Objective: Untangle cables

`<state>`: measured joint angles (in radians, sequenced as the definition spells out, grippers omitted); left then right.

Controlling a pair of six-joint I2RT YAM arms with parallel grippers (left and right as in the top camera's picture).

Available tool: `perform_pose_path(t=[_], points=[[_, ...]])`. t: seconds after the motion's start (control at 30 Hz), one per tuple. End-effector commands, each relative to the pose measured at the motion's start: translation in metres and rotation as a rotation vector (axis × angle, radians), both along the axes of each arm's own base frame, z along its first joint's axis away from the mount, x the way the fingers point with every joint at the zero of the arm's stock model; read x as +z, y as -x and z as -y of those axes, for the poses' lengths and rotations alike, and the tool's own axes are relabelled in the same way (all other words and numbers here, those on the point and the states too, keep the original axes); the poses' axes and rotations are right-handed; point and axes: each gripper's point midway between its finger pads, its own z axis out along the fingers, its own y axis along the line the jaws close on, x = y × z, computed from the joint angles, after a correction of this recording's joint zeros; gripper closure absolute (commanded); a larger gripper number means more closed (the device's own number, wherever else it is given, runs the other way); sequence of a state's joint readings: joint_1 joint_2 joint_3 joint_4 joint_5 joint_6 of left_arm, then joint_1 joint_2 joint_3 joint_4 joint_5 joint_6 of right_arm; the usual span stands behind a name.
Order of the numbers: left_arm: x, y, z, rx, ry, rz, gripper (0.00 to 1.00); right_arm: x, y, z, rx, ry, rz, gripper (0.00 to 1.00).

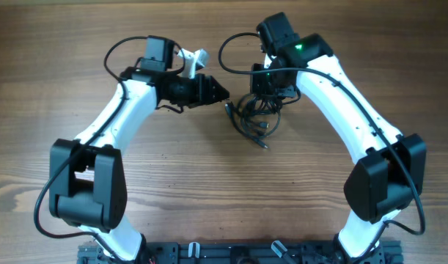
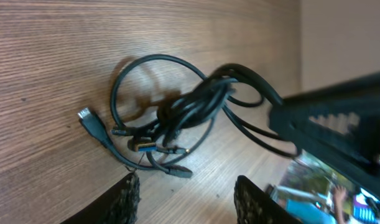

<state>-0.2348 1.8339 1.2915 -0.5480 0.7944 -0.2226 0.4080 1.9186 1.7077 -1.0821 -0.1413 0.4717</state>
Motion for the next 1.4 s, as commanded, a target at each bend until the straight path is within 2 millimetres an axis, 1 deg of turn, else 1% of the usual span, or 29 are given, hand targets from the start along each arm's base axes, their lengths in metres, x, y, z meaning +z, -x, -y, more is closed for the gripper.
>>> perform_pose_path(t=[0.0,0.03,0.07,0.1,0.13,0.17,0.23,0.3,0.37,0.43,0.47,0.5,0.57,0.6,0.7,0.77,0.83,0.93,0.97,1.0,1.03,1.07,1.1,1.13,1.17,1.23,1.27,1.3,1.37], points=[[-0.014,-0.005,0.011,0.059,-0.112,0.011,0.48,0.047,0.012,-0.01,0.119,-0.169,0.058,0.64],[-0.017,-0.005,0.013,0.062,-0.141,0.021,0.48,0.056,0.013,-0.008,0.121,-0.178,0.074,0.56],[-0.02,-0.005,0.013,0.07,-0.176,0.033,0.48,0.071,0.016,-0.001,0.118,-0.183,0.104,0.45],[-0.023,-0.006,0.013,0.077,-0.205,0.044,0.47,0.081,0.018,0.005,0.118,-0.185,0.129,0.35],[-0.025,-0.008,0.011,0.098,-0.228,0.048,0.48,0.092,0.02,0.013,0.109,-0.188,0.152,0.32],[-0.027,-0.011,0.008,0.135,-0.251,0.042,0.46,0.098,0.022,0.018,0.098,-0.187,0.164,0.29],[-0.027,-0.021,0.007,0.175,-0.26,0.063,0.44,0.108,0.024,0.032,0.07,-0.179,0.187,0.28],[-0.027,-0.026,0.009,0.177,-0.251,0.083,0.44,0.107,0.026,0.034,0.063,-0.175,0.176,0.28],[-0.034,-0.024,0.013,0.164,-0.252,0.073,0.5,0.107,0.026,0.034,0.077,-0.171,0.178,0.28],[-0.04,-0.013,0.031,0.081,-0.219,0.064,0.51,0.107,0.026,0.034,0.076,-0.171,0.179,0.28],[-0.04,-0.008,0.04,0.032,-0.199,0.076,0.49,0.107,0.026,0.034,0.076,-0.172,0.181,0.28],[-0.045,0.0,0.06,-0.029,-0.19,0.098,0.45,0.107,0.026,0.034,0.076,-0.171,0.178,0.28],[-0.045,0.003,0.071,-0.05,-0.182,0.118,0.43,0.107,0.026,0.034,0.077,-0.171,0.178,0.28],[-0.046,0.002,0.073,-0.047,-0.194,0.13,0.43,0.107,0.026,0.034,0.077,-0.171,0.178,0.28],[-0.053,-0.007,0.063,0.003,-0.274,0.158,0.42,0.107,0.026,0.034,0.077,-0.171,0.178,0.28],[-0.062,-0.012,0.056,0.028,-0.319,0.165,0.43,0.106,0.027,0.034,0.077,-0.17,0.175,0.28],[-0.072,-0.012,0.056,0.027,-0.326,0.147,0.44,0.105,0.027,0.035,0.078,-0.169,0.175,0.28],[-0.09,-0.004,0.06,0.002,-0.337,0.105,0.52,0.106,0.026,0.034,0.078,-0.169,0.177,0.27],[-0.093,-0.001,0.063,-0.007,-0.338,0.098,0.56,0.106,0.026,0.034,0.079,-0.17,0.178,0.27],[-0.096,0.002,0.066,-0.017,-0.341,0.094,0.58,0.106,0.025,0.034,0.078,-0.169,0.181,0.27],[-0.096,0.002,0.066,-0.016,-0.341,0.092,0.63,0.107,0.023,0.034,0.077,-0.171,0.191,0.27],[-0.096,0.001,0.065,0.014,-0.335,0.067,0.8,0.108,0.022,0.034,0.076,-0.173,0.197,0.27],[-0.096,-0.001,0.061,0.054,-0.328,0.036,0.93,0.108,0.021,0.033,0.077,-0.174,0.2,0.27],[-0.095,-0.003,0.058,0.112,-0.314,-0.013,0.96,0.108,0.021,0.033,0.077,-0.174,0.201,0.27],[-0.08,-0.006,0.054,0.206,-0.216,-0.125,0.96,0.108,0.021,0.033,0.078,-0.174,0.201,0.27],[-0.034,-0.016,0.057,0.168,0.002,-0.137,0.96,0.109,0.02,0.033,0.08,-0.174,0.207,0.27],[-0.012,-0.021,0.052,0.158,0.086,-0.13,0.96,0.109,0.02,0.033,0.08,-0.176,0.208,0.27],[0.011,-0.024,0.04,0.171,0.162,-0.153,0.96,0.11,0.021,0.03,0.087,-0.191,0.205,0.27],[0.043,-0.018,0.033,0.113,0.274,-0.159,0.96,0.114,0.024,0.019,0.148,-0.234,0.214,0.28]])
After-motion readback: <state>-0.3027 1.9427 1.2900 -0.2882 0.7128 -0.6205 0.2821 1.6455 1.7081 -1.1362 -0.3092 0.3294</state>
